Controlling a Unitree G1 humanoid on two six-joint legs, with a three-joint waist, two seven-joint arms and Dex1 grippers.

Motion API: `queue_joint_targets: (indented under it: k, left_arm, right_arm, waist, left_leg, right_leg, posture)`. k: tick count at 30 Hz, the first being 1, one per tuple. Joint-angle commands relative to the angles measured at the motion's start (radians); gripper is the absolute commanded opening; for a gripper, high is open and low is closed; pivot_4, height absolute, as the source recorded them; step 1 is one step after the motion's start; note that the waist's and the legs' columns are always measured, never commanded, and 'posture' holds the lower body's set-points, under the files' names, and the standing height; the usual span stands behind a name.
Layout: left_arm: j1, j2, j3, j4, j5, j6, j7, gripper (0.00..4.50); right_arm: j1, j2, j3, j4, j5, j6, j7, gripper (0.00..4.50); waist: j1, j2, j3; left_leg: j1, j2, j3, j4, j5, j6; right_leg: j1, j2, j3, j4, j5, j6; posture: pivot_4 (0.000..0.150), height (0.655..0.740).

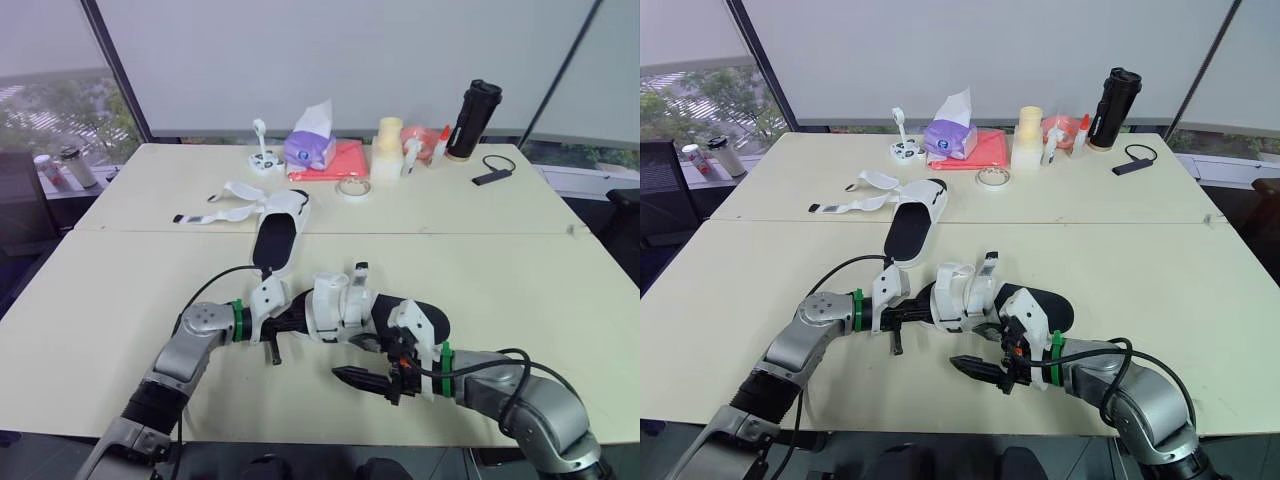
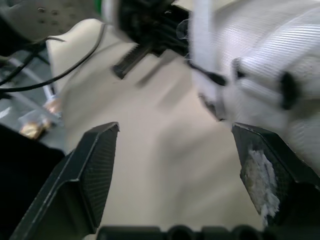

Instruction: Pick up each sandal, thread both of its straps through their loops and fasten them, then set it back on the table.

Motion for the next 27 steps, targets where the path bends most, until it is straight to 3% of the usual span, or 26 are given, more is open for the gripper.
queue_joint_targets:
  k: [1,16,19,24,27]
  left_arm:
    - [0.035,0.021,-0.047,0.064,0.06,0.035,0.002,0.0]
    - [0.034,0.03,-0.051,0.055,0.058,0.041,0.001,0.0]
    - [0.035,0.028,-0.054,0.056,0.06,0.039,0.001,0.0]
    - [0.03,0.022,-0.056,0.065,0.062,0.036,0.002,0.0]
    - [0.029,0.019,-0.056,0.068,0.061,0.034,0.004,0.0]
  right_arm:
    - [-0.01,0.015,0.012,0.022,-0.024,-0.051,-0.009,3.79]
    - [-0.054,0.163,0.058,0.097,-0.064,-0.084,-0.109,3.79]
    - [-0.047,0.17,0.058,0.111,-0.073,-0.084,-0.121,2.86]
    - [-0.035,0.193,0.017,0.129,-0.031,-0.059,-0.142,0.22]
    - [-0.025,0.184,0.019,0.134,-0.024,-0.039,-0.139,0.06]
  waist:
    - [-0.001,0.0,0.0]
    - [-0.005,0.0,0.0]
    - [-0.004,0.0,0.0]
    - [-0.003,0.0,0.0]
    - [-0.002,0.0,0.0]
  left_leg:
    - [0.0,0.0,0.0,0.0,0.0,0.0]
    - [0.001,0.0,0.0,0.0,0.0,0.0]
    - [0.002,0.0,0.0,0.0,0.0,0.0]
    - [0.001,0.0,0.0,-0.001,0.0,0.0]
    - [0.001,0.0,0.0,-0.001,0.0,0.0]
  right_leg:
    - [0.0,0.0,0.0,0.0,0.0,0.0]
    - [0.0,0.0,0.0,0.002,0.0,0.0]
    - [0.0,0.0,0.0,0.002,0.0,0.0]
    - [-0.001,0.0,0.0,0.002,0.0,0.0]
    - [-0.001,0.0,0.0,0.001,0.0,0.0]
  posture:
    - [0.15,0.74]
    - [0.15,0.74]
    - [0.15,0.74]
    - [0.15,0.74]
    - [0.15,0.74]
